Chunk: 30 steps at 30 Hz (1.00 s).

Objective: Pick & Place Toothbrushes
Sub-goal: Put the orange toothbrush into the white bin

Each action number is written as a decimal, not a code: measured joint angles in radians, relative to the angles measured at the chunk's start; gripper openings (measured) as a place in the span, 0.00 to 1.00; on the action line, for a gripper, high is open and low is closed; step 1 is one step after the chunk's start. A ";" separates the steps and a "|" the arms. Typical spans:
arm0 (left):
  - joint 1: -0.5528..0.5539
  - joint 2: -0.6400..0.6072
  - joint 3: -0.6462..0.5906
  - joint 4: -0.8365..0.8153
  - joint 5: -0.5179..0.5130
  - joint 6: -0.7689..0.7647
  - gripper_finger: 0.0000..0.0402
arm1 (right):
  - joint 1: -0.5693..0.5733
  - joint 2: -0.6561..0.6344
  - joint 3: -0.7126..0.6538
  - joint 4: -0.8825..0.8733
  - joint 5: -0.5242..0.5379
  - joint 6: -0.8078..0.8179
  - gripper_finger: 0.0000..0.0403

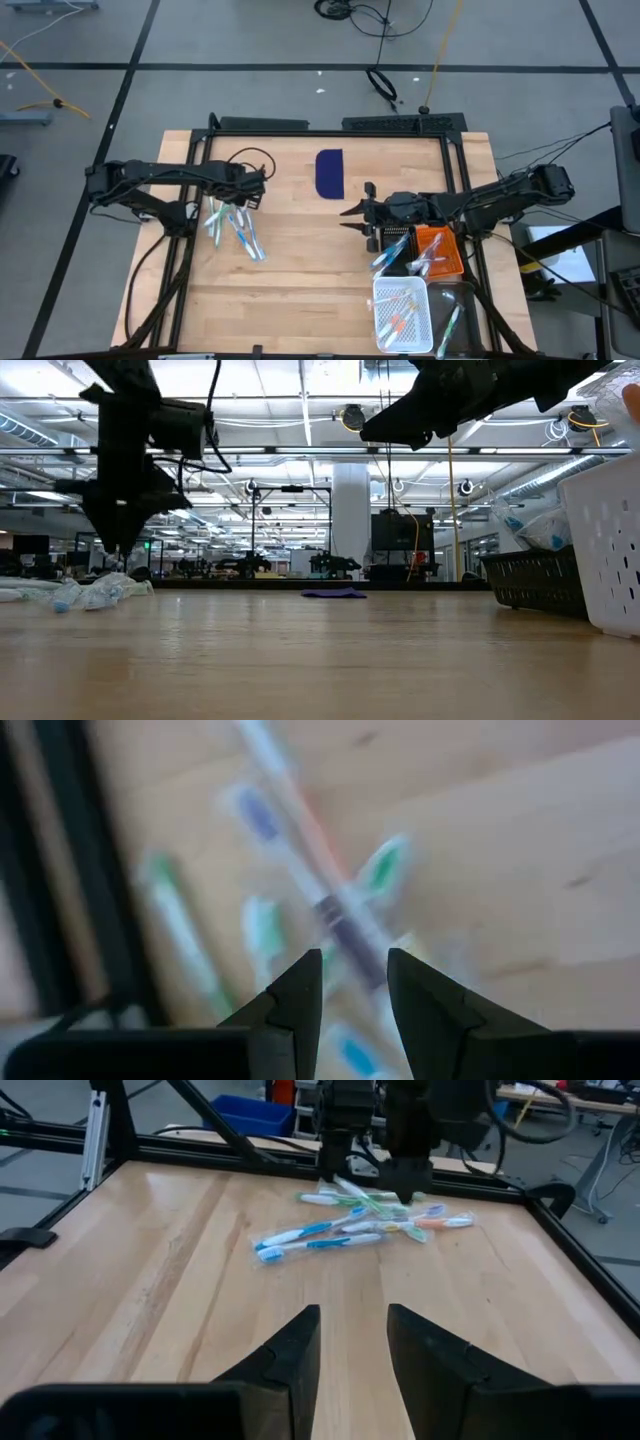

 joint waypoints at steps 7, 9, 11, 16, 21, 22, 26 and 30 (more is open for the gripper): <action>0.049 -0.015 -0.084 0.114 0.042 0.016 0.29 | 0.000 0.000 -0.017 0.019 0.000 0.000 0.27; 0.062 -0.020 -0.105 0.150 0.041 0.012 0.29 | 0.000 0.000 -0.033 0.040 0.000 0.000 0.27; 0.073 -0.017 -0.133 0.208 0.045 0.012 0.29 | 0.000 0.000 -0.047 0.062 0.000 0.000 0.27; 0.101 -0.017 -0.170 0.301 0.056 0.022 0.29 | 0.000 0.000 -0.087 0.150 0.001 0.000 0.27; 0.133 -0.018 -0.208 0.333 0.060 -0.001 0.29 | 0.000 0.000 -0.092 0.163 0.001 0.000 0.27; 0.138 -0.018 -0.215 0.333 0.065 -0.001 0.29 | 0.000 0.000 -0.092 0.163 0.001 0.000 0.27; 0.144 -0.018 -0.223 0.335 0.080 0.011 0.24 | 0.000 0.000 -0.092 0.163 0.001 0.000 0.27; 0.144 -0.022 -0.224 0.374 0.083 0.037 0.06 | 0.000 0.000 -0.092 0.163 0.001 0.000 0.27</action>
